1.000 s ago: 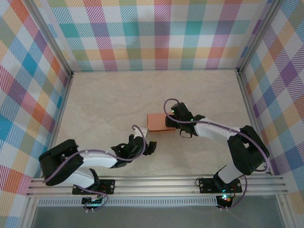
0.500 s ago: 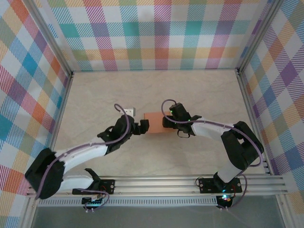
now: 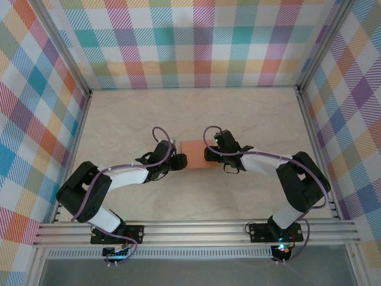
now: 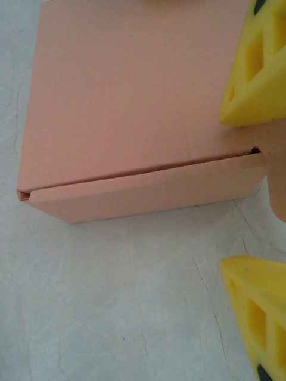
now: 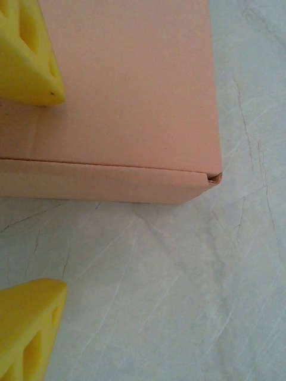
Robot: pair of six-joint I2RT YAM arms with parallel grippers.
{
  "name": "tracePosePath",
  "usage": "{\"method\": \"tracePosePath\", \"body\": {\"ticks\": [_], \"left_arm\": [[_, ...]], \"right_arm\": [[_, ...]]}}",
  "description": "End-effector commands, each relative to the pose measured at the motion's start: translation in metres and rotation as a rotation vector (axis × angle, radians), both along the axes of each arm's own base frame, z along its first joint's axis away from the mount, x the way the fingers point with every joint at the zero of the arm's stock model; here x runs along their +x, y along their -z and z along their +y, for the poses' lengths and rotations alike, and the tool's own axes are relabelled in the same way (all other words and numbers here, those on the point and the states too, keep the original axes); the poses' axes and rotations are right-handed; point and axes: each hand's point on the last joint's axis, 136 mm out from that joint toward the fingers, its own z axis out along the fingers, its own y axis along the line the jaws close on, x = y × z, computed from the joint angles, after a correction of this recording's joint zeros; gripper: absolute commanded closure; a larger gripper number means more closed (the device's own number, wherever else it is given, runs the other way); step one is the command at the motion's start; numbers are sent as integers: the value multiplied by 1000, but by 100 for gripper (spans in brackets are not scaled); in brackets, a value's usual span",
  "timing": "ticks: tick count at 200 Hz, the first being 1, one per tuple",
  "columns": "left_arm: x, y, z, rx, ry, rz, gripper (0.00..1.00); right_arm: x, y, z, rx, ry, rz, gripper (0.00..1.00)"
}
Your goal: Fold the paper box
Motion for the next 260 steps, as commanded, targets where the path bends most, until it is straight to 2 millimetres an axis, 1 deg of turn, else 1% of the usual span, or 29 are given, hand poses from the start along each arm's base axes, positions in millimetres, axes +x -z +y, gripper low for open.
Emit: {"method": "tracePosePath", "body": {"ticks": [1, 16, 26, 41, 73, 97, 118, 143, 192, 222, 260], "left_arm": [[-5, 12, 4, -14, -6, 37, 45], [-5, 11, 3, -15, -2, 37, 47], [-3, 10, 3, -20, -1, 37, 50], [-2, 9, 1, -47, 4, 46, 55], [0, 11, -3, -133, 19, 95, 59], [1, 14, -1, -215, 9, 132, 61], [3, 19, 3, -247, -2, 159, 62], [3, 24, 9, -282, -18, 181, 62], [4, 34, 21, -334, -47, 213, 64], [4, 38, 25, -404, -49, 224, 66], [7, 37, 27, -507, -38, 229, 66]], "right_arm": [[-2, -5, 8, 79, -46, 1, 24], [0, -19, 14, 213, -39, -1, 24], [4, -25, 14, 312, -15, 11, 24], [6, -29, 14, 438, 1, 46, 24], [8, -28, 10, 590, 36, 101, 24], [7, -25, 11, 639, 24, 136, 24], [7, -20, 9, 659, 35, 154, 24], [6, -18, 13, 697, 22, 177, 24], [10, -3, 17, 719, 29, 221, 24], [13, -5, 27, 776, -6, 236, 24], [15, -8, 31, 792, -28, 239, 24]]}}
